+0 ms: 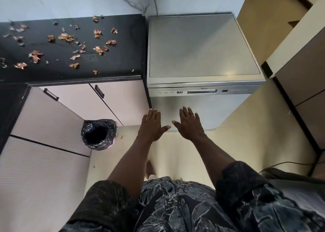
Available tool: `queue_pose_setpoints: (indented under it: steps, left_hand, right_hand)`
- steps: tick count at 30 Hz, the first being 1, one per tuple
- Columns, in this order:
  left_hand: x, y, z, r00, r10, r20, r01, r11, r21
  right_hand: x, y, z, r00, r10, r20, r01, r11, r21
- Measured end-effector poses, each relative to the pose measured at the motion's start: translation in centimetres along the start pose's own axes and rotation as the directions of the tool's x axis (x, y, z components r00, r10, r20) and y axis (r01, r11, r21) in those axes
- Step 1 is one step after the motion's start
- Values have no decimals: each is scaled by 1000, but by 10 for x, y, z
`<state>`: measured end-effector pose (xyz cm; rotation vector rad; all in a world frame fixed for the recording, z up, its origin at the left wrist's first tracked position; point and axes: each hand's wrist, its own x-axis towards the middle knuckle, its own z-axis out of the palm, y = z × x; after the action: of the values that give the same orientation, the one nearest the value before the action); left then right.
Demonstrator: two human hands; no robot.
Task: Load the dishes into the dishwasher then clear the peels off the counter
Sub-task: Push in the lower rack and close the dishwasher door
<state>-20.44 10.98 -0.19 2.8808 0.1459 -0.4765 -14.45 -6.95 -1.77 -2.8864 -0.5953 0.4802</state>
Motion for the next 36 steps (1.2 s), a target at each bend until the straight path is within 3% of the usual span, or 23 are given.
queue_pose_setpoints:
  steps: [21,36]
  left_hand:
    - [-4,-7,-7,999,0,-33,-1,1000,-19]
    - [12,-81,-42,993,-84,-87,82,996,-25]
  right_hand:
    - [-2,-1,-1,1000,-9,17,9,1000,10]
    - [67,-76,-37,978,-198,-65,196,980,-42]
